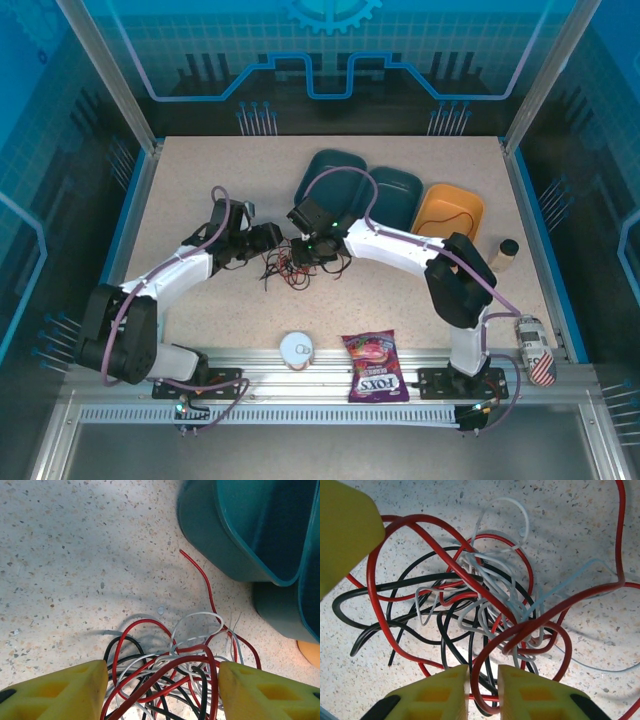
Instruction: Untangle the cables
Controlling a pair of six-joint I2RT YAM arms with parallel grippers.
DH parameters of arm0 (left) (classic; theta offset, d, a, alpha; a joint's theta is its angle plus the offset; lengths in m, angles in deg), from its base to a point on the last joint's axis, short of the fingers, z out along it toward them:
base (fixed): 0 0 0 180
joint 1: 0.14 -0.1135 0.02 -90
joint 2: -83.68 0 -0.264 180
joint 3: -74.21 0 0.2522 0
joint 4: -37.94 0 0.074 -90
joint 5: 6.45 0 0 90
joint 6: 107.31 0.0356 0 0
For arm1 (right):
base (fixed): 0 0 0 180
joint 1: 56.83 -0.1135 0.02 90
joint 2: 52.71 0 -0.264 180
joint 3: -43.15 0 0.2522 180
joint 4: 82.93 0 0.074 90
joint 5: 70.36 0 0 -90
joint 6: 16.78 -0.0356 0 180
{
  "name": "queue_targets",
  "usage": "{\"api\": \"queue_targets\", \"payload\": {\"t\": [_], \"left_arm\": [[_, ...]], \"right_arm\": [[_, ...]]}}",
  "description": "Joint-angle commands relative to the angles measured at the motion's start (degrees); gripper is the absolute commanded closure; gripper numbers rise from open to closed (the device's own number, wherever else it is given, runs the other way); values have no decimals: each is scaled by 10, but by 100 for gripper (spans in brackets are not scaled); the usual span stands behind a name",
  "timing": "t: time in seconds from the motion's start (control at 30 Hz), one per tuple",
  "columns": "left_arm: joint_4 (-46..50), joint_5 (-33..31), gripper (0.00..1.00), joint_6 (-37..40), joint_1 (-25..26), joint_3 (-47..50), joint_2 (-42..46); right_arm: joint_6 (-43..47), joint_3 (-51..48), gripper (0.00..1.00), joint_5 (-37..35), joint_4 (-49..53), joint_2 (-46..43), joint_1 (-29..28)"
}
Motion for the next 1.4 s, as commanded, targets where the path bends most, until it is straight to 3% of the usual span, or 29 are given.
{"api": "queue_targets", "payload": {"t": [0.0, 0.23, 0.97, 1.2, 1.37], "left_arm": [[-20, 24, 41, -2, -4, -5, -7], [-22, 24, 44, -5, -4, 5, -7], [-25, 31, 39, -7, -4, 35, 21], [-26, 23, 49, -9, -5, 38, 13], [-28, 17, 61, -11, -5, 43, 6]], "right_arm": [[1, 19, 82, -10, 12, 12, -7], [8, 20, 100, -9, 10, -7, -7], [88, 12, 100, -4, -79, -134, -26], [103, 8, 100, -8, -99, -166, -26], [115, -13, 100, -11, -131, -201, -26]]}}
